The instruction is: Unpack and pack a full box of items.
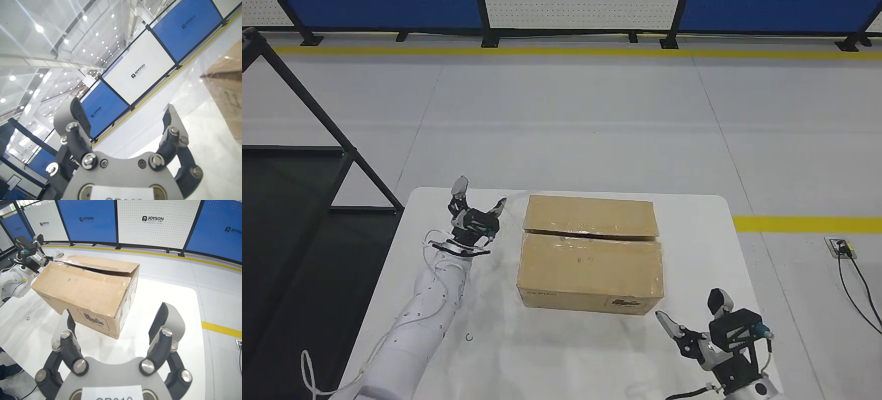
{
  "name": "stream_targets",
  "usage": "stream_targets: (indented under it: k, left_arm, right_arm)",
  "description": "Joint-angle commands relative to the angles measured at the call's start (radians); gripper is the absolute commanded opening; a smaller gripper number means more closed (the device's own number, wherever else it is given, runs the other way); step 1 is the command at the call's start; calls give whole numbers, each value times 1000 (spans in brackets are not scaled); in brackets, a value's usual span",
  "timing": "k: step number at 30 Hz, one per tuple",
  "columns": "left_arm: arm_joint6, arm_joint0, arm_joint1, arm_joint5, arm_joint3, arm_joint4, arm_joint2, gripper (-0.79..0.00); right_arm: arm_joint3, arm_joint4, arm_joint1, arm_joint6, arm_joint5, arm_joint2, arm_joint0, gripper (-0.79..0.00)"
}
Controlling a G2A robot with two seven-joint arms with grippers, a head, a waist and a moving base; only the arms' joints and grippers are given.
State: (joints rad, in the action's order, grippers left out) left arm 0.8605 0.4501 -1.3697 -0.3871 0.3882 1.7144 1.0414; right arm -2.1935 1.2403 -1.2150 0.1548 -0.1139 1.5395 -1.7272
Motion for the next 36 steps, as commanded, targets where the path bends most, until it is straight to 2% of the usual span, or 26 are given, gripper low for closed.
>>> stream_targets:
  k: [1,12,19,36]
  left_arm:
    - [9,13,4,-15,10,-14,13,0]
    - [54,113,29,-148,125,-75,91,0]
    - [26,187,52,-222,221,-38,134,0]
    - [-141,352,99,-241,412,15,258,0]
  right_arm:
    - [1,1,0,-3,-1,0,-2,0]
    - [1,8,-1,0,-7,-5,0,0]
    - [3,11,-1,-1,-18,-8,7,0]
    - [4,31,0,50,-55,-27,67,0]
